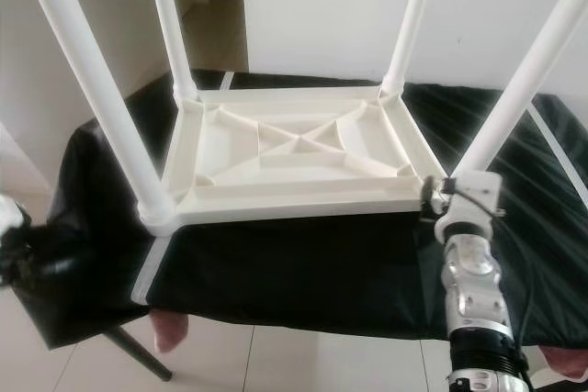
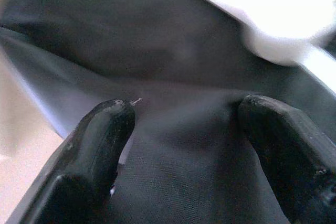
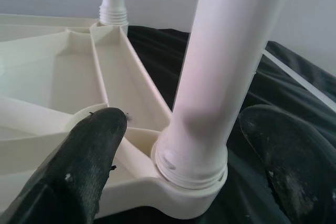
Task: Building children table
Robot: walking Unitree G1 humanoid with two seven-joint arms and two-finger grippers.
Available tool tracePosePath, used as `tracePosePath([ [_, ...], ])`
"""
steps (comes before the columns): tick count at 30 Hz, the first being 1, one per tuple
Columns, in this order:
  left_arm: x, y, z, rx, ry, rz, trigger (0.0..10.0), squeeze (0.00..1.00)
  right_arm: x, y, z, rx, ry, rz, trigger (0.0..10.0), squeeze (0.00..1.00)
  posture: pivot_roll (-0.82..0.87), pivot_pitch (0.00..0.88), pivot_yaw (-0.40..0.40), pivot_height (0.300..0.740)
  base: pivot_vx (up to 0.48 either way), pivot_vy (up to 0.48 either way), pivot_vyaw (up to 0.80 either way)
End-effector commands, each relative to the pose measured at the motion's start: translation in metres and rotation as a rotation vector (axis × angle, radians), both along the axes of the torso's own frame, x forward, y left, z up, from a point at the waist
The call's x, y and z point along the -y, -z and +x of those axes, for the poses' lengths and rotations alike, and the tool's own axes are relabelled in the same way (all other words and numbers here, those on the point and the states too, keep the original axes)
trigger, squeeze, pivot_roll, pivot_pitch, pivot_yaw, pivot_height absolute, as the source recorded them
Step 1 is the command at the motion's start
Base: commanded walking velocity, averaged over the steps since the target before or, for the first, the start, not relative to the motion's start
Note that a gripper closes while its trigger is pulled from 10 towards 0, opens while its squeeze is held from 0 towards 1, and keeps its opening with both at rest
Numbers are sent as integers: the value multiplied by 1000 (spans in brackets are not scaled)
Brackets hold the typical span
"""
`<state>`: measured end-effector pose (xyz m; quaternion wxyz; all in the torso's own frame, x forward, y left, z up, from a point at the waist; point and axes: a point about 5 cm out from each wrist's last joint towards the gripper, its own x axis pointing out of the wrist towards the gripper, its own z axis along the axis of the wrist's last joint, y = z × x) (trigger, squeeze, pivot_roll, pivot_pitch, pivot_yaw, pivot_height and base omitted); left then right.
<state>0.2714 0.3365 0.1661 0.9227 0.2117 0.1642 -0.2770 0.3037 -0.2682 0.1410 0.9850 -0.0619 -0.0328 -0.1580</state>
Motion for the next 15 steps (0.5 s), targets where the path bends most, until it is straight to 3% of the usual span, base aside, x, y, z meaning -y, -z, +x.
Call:
tracePosePath([
  [1,-3,3,-1,-6,-16,27,10000,0,1,1,0,0,7,7,10000,0,152,0,-43,740,0,0,0],
  [4,1,-17,23,139,-106,19,10000,0,-10,4,2,-8,-39,12,10000,0,140,0,-33,740,0,0,0],
  [7,5,-23,34,181,-138,3,10000,0,-18,9,2,-26,-80,22,10000,0,134,0,-29,740,0,0,0],
  [10,15,-36,62,265,-256,-33,10000,0,-46,20,-1,-73,-238,4,10000,0,111,0,-12,740,0,0,0],
  [12,15,-36,62,265,-256,-33,10000,0,-46,20,-1,-73,-238,4,10000,0,111,0,-12,740,0,0,0],
  [15,29,-53,83,355,-299,-91,10000,0,-58,25,-8,-69,-239,39,10000,0,98,0,-10,740,0,0,0],
])
